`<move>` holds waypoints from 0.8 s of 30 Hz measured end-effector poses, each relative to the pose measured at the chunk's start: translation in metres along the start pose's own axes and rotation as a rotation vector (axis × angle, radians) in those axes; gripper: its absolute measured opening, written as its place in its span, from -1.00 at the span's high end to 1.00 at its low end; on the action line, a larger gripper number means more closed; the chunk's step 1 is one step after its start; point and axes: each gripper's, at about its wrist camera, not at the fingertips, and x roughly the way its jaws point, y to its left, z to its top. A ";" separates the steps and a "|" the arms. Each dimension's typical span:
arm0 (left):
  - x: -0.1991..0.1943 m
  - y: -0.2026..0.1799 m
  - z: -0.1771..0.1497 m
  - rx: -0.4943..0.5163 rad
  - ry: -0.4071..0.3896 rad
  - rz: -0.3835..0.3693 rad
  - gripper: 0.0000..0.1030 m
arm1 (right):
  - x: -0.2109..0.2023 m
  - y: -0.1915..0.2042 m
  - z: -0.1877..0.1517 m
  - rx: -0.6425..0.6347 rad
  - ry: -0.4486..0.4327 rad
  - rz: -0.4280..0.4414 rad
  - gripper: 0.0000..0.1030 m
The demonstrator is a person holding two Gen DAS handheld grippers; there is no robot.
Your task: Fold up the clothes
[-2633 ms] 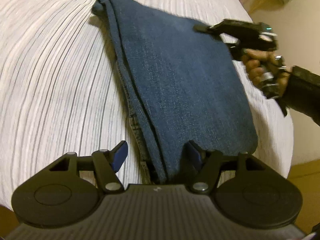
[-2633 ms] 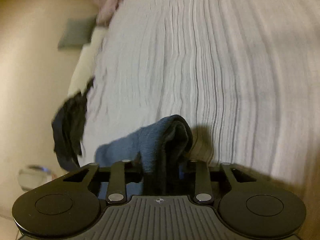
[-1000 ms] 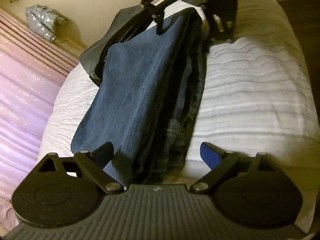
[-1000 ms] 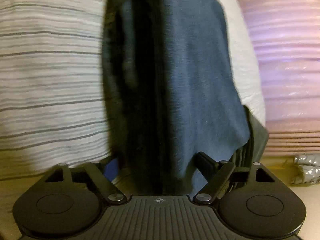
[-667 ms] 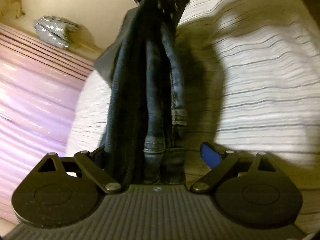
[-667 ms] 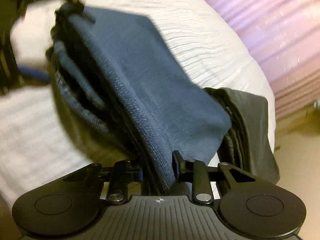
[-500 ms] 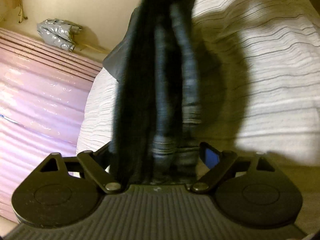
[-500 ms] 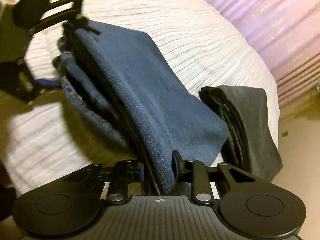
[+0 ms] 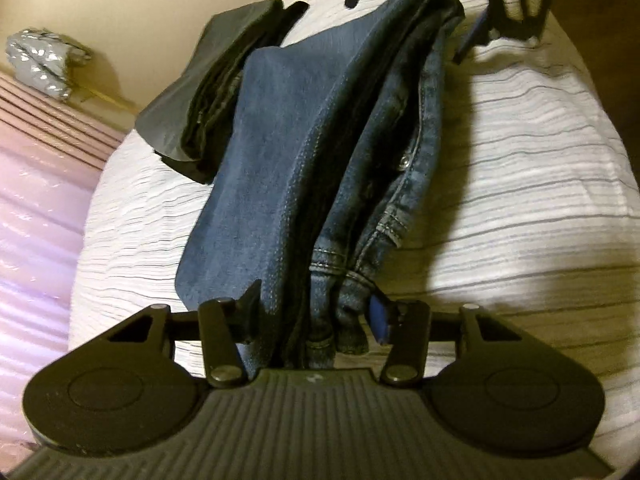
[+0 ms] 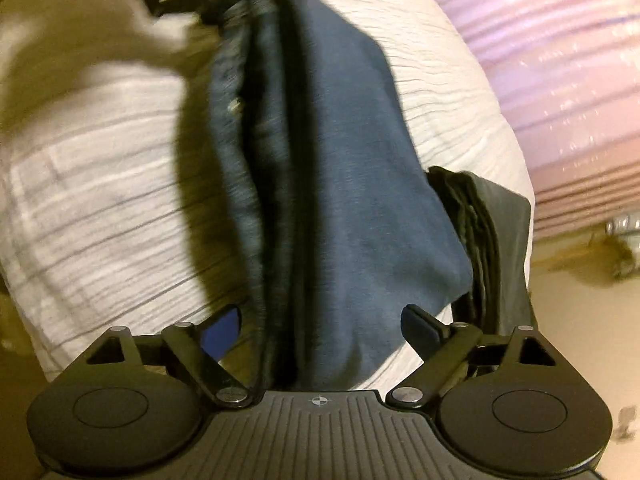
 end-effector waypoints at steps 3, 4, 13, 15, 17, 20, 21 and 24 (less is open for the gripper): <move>0.004 -0.008 0.000 0.025 0.001 0.017 -0.09 | 0.020 -0.004 -0.004 -0.006 0.030 0.009 -0.22; 0.007 -0.014 0.001 0.042 0.008 0.032 -0.15 | 0.027 -0.007 -0.005 0.006 0.042 0.023 0.06; 0.009 -0.013 0.005 0.061 0.056 0.024 0.22 | 0.000 -0.052 0.005 0.135 0.024 0.063 0.34; -0.002 -0.004 0.004 0.049 0.054 0.027 0.30 | -0.008 -0.058 0.008 0.154 0.010 0.071 0.35; -0.009 0.001 0.002 0.046 0.056 0.011 0.31 | -0.019 -0.058 0.011 0.169 -0.004 0.079 0.36; -0.003 -0.001 0.000 0.072 0.071 -0.031 0.31 | -0.019 -0.053 0.017 0.179 0.005 0.099 0.36; -0.002 -0.002 0.000 0.078 0.073 -0.036 0.31 | -0.016 -0.053 0.020 0.180 0.013 0.103 0.36; -0.001 0.000 -0.002 0.071 0.062 -0.042 0.32 | -0.007 -0.058 0.025 0.184 0.030 0.096 0.35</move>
